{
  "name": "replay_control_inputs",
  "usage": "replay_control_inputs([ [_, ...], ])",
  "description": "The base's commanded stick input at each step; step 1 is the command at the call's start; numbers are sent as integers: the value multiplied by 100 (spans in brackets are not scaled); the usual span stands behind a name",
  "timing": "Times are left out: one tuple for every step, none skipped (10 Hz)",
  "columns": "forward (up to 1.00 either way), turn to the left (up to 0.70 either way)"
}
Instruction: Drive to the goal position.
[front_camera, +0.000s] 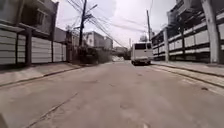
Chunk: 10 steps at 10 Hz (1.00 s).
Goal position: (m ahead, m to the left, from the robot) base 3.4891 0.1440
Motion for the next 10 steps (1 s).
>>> replay_control_inputs([
  [85,0],
  [85,0],
  [85,0],
  [85,0],
  [85,0],
  [85,0],
  [85,0],
  [85,0],
  [85,0],
  [85,0],
])
